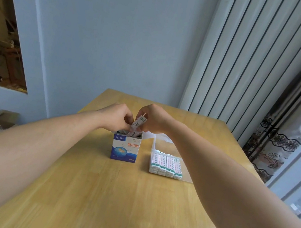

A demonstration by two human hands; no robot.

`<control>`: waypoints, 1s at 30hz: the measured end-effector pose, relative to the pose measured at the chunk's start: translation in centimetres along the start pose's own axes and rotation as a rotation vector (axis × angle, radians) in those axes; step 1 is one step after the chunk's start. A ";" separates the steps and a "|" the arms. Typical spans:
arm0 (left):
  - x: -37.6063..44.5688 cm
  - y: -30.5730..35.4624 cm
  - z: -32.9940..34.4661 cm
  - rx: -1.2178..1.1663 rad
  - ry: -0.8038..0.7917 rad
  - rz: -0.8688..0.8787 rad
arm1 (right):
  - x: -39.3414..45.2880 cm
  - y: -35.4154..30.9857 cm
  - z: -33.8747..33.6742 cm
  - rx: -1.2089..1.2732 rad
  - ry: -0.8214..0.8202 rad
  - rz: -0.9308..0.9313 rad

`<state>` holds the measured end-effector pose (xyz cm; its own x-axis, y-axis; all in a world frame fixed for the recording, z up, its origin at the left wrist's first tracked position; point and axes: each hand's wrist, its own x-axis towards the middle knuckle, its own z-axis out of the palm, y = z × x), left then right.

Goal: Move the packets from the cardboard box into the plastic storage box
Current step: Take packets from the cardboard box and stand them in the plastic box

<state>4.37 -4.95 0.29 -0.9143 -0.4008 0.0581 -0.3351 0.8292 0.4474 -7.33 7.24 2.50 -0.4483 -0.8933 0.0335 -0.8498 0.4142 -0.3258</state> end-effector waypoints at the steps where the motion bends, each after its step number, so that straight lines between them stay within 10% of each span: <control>1: 0.0 0.0 0.0 -0.014 0.000 -0.002 | 0.0 0.1 0.0 0.018 0.020 0.001; 30: 3.8 14.0 6.0 -0.952 -0.179 0.001 | -8.0 11.2 -4.9 0.447 0.570 0.035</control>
<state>-5.18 7.44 1.46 -0.9620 -0.2697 -0.0427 -0.0818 0.1354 0.9874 -14.54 19.89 3.19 -0.6515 -0.6002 0.4639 -0.6926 0.2212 -0.6865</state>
